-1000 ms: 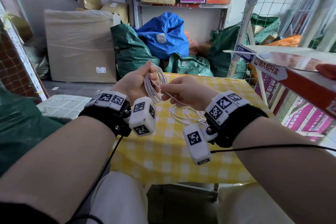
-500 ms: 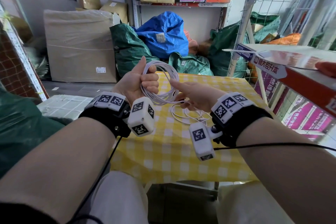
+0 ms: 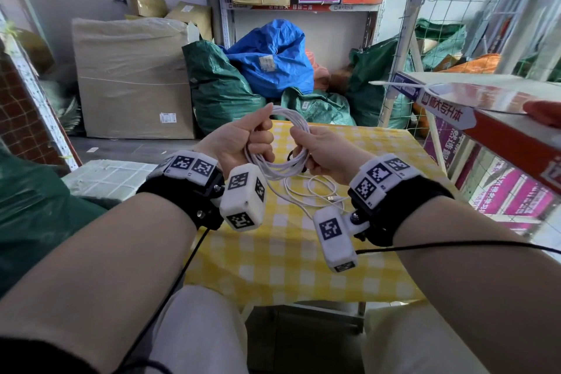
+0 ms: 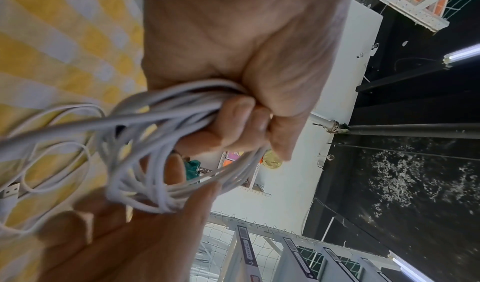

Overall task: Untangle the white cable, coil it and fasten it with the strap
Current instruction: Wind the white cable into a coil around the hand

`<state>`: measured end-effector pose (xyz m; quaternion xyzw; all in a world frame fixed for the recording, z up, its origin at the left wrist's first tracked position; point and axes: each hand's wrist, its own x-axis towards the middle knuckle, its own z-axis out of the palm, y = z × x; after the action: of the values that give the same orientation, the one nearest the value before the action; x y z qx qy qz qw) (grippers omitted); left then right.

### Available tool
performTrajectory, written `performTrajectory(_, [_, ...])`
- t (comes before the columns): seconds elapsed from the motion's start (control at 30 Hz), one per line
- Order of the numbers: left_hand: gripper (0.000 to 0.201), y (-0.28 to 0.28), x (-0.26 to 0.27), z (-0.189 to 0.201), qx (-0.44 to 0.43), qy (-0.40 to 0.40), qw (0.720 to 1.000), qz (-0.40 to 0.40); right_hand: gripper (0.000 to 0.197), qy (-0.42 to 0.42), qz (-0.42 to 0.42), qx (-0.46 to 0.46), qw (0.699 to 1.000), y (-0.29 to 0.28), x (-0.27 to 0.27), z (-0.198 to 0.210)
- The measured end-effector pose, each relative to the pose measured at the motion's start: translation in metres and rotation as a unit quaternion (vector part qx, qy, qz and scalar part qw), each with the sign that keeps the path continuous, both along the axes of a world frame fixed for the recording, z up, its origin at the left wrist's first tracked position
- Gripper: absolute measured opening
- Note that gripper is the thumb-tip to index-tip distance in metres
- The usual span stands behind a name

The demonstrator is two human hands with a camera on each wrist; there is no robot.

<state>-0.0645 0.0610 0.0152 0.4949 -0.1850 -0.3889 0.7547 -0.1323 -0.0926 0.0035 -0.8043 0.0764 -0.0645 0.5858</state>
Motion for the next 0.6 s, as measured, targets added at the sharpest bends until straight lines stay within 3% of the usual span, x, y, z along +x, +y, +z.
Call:
performTrajectory(0.13, [0.046, 0.001, 0.005, 0.003, -0.058, 0.014, 0.997, 0.053, 0.052, 0.123, 0.075, -0.028, 0.989, -0.001, -0.008, 0.003])
performTrajectory(0.23, [0.055, 0.007, 0.016, 0.005, -0.087, 0.042, 0.988, 0.123, 0.057, 0.247, 0.218, -0.103, 0.939, -0.005, -0.016, 0.001])
performTrajectory(0.3, [0.056, 0.013, 0.024, 0.005, -0.090, 0.051, 0.981, 0.163, 0.052, 0.278, 0.257, -0.119, 0.918, -0.007, -0.017, -0.003])
performTrajectory(0.37, [0.057, 0.021, 0.031, 0.004, -0.083, 0.051, 0.978, 0.186, 0.043, 0.266, 0.233, -0.099, 0.930, -0.011, -0.015, -0.006])
performTrajectory(0.43, [0.060, 0.030, 0.038, 0.002, -0.070, 0.051, 0.977, 0.196, 0.038, 0.238, 0.162, -0.137, 0.948, -0.020, -0.014, -0.005])
performTrajectory(0.5, [0.061, 0.041, 0.043, 0.000, -0.063, 0.052, 0.976, 0.202, 0.038, 0.218, 0.095, -0.186, 0.953, -0.031, -0.014, -0.003])
performTrajectory(0.6, [0.057, 0.056, 0.049, -0.003, -0.063, 0.055, 0.971, 0.225, 0.037, 0.224, 0.025, -0.187, 0.956, -0.047, -0.016, -0.002])
